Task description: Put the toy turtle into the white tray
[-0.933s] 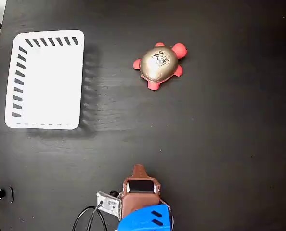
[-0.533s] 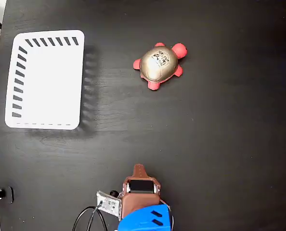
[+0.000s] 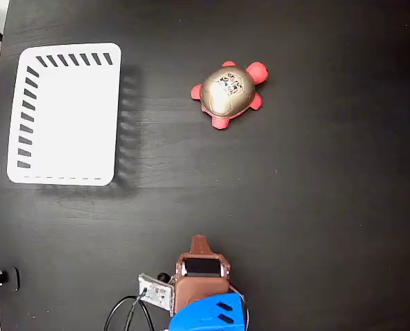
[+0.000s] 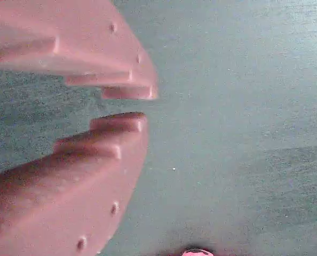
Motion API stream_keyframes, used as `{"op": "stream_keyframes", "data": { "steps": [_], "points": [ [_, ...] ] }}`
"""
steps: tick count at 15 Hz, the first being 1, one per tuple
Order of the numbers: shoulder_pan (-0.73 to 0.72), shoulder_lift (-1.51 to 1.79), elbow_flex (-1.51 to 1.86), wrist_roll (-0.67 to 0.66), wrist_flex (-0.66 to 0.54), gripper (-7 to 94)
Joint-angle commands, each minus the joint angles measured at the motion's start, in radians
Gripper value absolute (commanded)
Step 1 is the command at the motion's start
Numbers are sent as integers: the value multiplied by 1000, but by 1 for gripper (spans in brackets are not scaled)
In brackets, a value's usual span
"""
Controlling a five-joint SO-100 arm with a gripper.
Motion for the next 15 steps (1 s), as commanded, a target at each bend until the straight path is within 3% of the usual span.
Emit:
{"op": "stream_keyframes", "data": {
  "steps": [1, 9, 15],
  "points": [
    [-11, 75, -18, 14, 23, 0],
    [-23, 51, -26, 9, 17, 0],
    [-34, -430, -216, -91, -195, 0]
  ]
}}
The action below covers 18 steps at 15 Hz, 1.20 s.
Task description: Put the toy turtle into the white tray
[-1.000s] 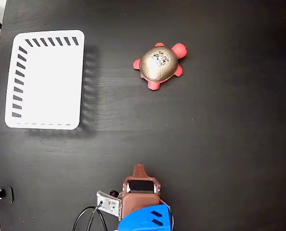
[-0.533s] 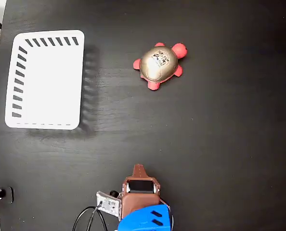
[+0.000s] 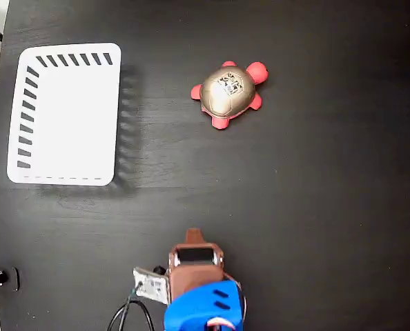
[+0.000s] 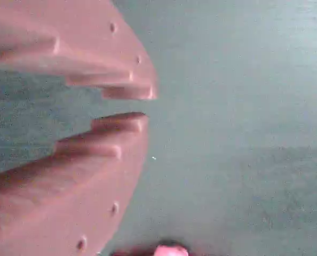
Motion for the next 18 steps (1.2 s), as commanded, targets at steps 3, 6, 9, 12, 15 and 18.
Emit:
{"op": "stream_keyframes", "data": {
  "steps": [3, 6, 9, 12, 15, 18],
  "points": [
    [48, -407, -353, -95, -58, 0],
    [153, -753, -652, -184, -38, 0],
    [227, -1060, -980, -281, 15, 0],
    [241, -1302, -1236, -342, 51, 0],
    [225, -1522, -1483, -391, 81, 0],
    [213, -1654, -1615, -460, 89, 12]
  ]
}}
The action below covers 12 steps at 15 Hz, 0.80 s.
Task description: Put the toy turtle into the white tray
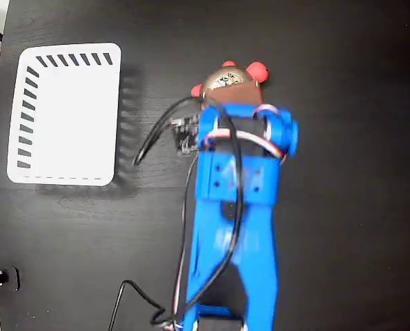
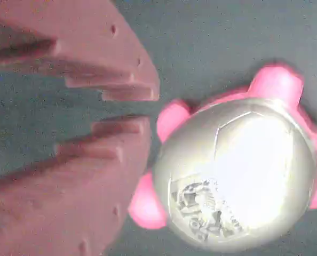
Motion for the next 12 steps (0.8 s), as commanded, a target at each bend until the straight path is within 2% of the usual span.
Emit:
{"op": "stream_keyframes", "data": {
  "steps": [1, 4, 6, 10, 12],
  "points": [
    [6, -29, -133, -71, 6, 16],
    [17, -115, -196, -190, -8, 28],
    [20, -175, -253, -249, 6, 32],
    [28, -256, -328, -295, 40, 45],
    [40, -276, -342, -310, 58, 49]
  ]
}}
